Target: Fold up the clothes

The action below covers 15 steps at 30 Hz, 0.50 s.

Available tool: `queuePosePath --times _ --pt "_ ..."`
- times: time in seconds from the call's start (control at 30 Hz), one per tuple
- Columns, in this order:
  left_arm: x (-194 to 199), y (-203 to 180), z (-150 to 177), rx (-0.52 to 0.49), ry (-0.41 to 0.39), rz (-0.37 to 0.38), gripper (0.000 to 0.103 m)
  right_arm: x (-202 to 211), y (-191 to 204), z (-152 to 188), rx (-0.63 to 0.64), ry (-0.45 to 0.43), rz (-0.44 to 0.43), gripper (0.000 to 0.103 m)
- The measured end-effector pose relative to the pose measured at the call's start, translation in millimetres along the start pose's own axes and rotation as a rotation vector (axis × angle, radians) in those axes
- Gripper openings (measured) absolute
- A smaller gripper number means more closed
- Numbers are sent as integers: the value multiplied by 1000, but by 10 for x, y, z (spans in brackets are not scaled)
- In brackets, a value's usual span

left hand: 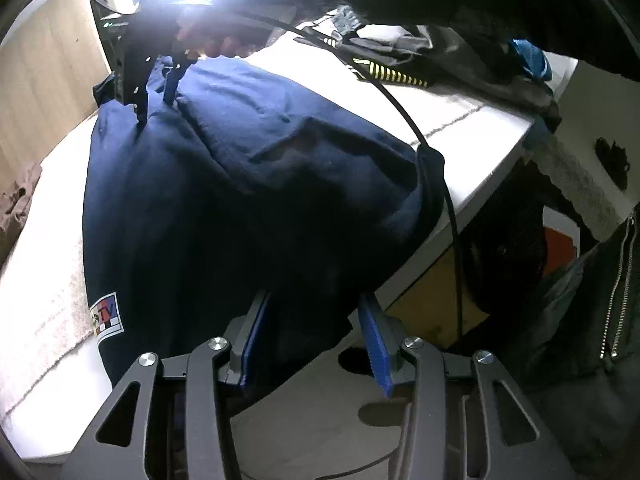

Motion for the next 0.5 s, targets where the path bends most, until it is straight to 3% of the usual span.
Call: queuePosePath --times 0.1,0.17,0.23,0.33,0.5 --pt "32 99 11 57 -1 37 19 13 -41 -54 -10 7 -35 42" --pt "55 157 20 91 -2 59 10 18 -82 -76 -35 13 -53 35" --pt "84 168 29 99 -15 46 8 16 -111 -111 -55 19 -80 20" --pt "156 180 37 119 -51 38 7 39 -148 -135 -87 18 -119 9" --pt "286 322 98 178 -66 14 7 112 -138 -167 -121 -3 -164 5"
Point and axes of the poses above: each gripper's, at about its wrist camera, not at the fingertips, and x roughly against the way its jaws point, y to its left, z to its underside, the point moved 3 cm from there along -x, roughly the way its jaws point, and after that the axes turned 3 degrees about y, right-handed, at the moved point
